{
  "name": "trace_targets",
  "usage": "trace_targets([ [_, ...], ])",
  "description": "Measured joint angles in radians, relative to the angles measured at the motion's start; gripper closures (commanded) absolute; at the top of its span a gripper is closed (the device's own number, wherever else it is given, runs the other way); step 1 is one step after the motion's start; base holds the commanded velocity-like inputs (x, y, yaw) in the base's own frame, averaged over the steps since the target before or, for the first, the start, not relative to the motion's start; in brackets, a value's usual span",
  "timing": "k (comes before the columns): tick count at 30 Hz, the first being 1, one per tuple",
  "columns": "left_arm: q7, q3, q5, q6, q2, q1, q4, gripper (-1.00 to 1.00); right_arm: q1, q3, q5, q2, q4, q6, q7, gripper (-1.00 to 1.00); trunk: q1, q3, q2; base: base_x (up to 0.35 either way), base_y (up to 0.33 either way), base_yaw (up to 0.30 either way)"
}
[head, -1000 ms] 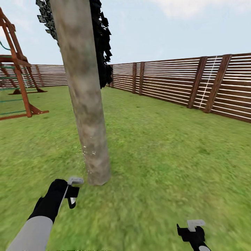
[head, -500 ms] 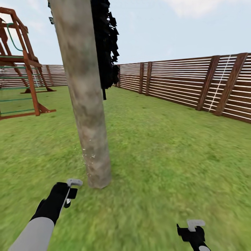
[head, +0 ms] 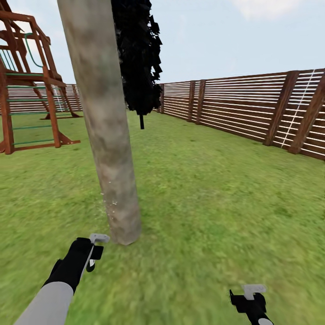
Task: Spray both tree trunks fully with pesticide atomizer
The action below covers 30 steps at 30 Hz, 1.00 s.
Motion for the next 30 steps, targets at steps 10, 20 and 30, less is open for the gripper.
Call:
trace_targets([
  [10, -0.001, 0.016, -0.006, 0.000, 0.013, 0.003, 0.009, 1.00, 0.000, 0.000, -0.001, 0.001, 0.000, 0.000, 0.000, -1.00, 0.000, 0.000, 0.000, 0.000, -0.273, 0.000],
  [20, -0.002, 0.049, -0.003, -0.049, 0.017, 0.034, 0.022, 1.00, 0.000, 0.000, -0.002, 0.003, 0.000, 0.000, 0.000, -1.00, 0.000, 0.000, 0.000, 0.000, -0.273, 0.183],
  [30, -0.001, 0.049, -0.001, -0.049, 0.014, 0.034, 0.022, 1.00, 0.000, 0.000, -0.001, 0.003, 0.000, 0.000, 0.000, -1.00, 0.000, 0.000, 0.000, 0.074, -0.270, 0.189],
])
